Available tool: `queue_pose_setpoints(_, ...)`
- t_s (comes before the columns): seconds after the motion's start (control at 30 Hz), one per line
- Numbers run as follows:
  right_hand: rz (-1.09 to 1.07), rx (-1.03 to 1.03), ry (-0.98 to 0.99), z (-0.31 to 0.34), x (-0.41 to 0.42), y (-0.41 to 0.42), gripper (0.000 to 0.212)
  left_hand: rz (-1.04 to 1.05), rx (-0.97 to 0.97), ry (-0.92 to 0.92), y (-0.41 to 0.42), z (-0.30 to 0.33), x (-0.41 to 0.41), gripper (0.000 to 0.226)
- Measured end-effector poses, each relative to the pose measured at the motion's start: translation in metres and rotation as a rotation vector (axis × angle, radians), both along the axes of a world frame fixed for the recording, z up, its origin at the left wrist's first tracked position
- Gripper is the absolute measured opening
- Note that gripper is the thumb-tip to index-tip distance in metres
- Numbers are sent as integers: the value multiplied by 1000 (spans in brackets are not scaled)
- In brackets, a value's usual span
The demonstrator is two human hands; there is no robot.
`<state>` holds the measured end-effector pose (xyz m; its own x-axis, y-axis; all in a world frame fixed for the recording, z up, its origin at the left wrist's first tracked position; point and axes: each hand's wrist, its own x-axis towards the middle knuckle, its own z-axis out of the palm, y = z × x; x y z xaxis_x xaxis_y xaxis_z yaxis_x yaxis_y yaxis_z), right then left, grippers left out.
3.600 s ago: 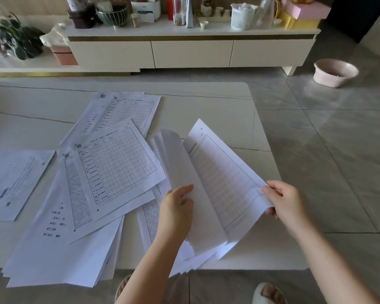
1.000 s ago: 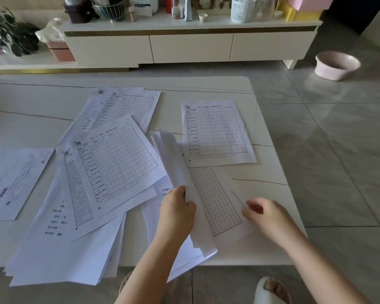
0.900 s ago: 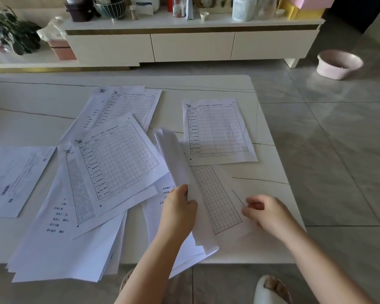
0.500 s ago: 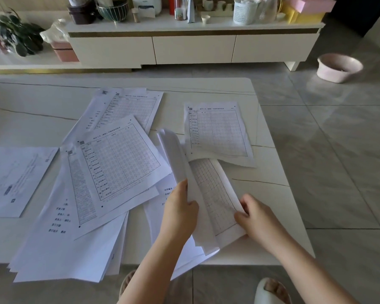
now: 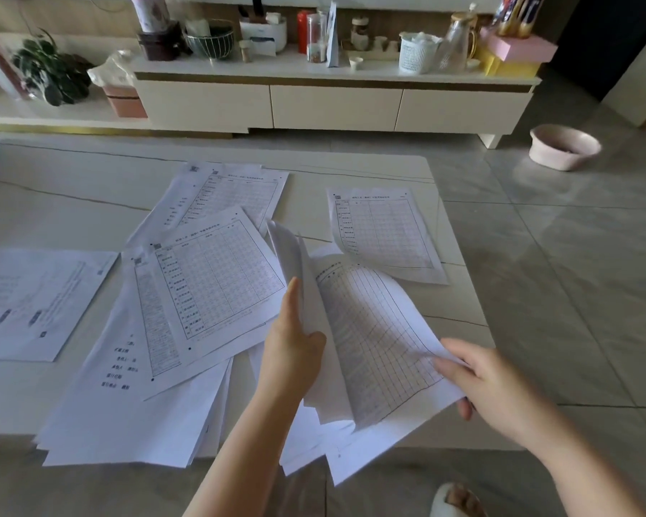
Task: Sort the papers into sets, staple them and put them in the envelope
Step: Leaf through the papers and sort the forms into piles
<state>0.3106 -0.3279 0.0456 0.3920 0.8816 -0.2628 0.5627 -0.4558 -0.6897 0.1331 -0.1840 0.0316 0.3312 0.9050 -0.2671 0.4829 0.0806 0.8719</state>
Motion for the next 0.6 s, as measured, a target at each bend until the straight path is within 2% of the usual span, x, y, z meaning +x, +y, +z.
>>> queue_pose_setpoints(0.27, -38, 167, 116, 46, 14, -8, 18, 27, 21, -21, 4, 5, -14, 88)
queue_pose_setpoints(0.43, -180, 297, 250, 67, 22, -8, 19, 45, 3, -38, 3, 8, -18, 84)
queue_pose_setpoints(0.6, -326, 361, 348, 61, 29, 15, 16, 58, -3, -43, -2, 17, -19, 75)
